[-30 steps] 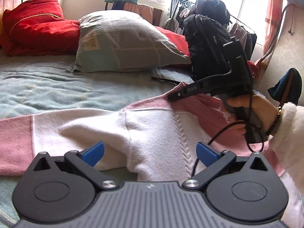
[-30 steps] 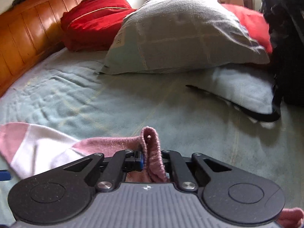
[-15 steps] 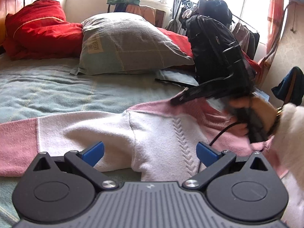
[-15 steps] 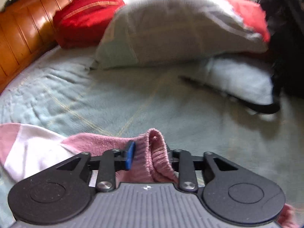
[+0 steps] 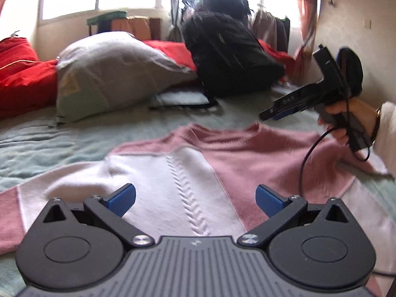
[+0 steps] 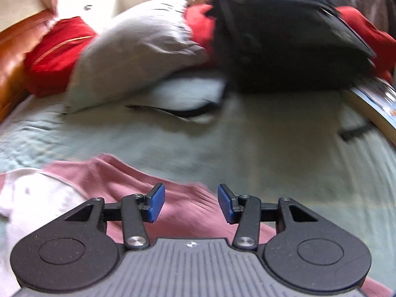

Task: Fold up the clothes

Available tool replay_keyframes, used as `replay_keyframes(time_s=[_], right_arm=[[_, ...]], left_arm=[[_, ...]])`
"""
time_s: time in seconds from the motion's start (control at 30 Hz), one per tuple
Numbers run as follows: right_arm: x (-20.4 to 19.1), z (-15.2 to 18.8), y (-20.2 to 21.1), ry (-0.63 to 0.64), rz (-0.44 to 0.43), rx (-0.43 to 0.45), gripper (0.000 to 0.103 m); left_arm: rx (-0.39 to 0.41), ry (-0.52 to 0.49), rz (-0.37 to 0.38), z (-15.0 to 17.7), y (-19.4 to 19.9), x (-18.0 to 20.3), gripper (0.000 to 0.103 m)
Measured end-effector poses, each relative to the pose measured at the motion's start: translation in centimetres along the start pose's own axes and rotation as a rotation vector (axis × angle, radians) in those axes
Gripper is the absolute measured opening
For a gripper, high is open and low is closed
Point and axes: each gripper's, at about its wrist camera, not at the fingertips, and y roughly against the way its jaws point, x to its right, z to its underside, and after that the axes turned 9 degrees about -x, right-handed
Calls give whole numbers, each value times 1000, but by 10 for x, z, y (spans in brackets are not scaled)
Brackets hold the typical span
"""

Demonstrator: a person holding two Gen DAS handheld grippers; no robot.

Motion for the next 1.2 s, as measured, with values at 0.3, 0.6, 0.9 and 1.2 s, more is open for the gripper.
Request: replay_keyframes(time_s=[0.3, 0.6, 0.9, 1.2], right_arm=[[31, 10, -5, -48, 28, 2, 53], [21, 19, -32, 108, 67, -49, 59], [-12, 31, -35, 301, 159, -71, 32], [-10, 7, -18, 238, 205, 27, 11]], left_arm=[[-90, -25, 15, 5, -29, 11, 102], [-113, -17, 4, 7, -35, 8, 102], [-133, -10, -13, 6, -41, 5, 102], [-118, -1, -11, 6, -38, 3, 102]])
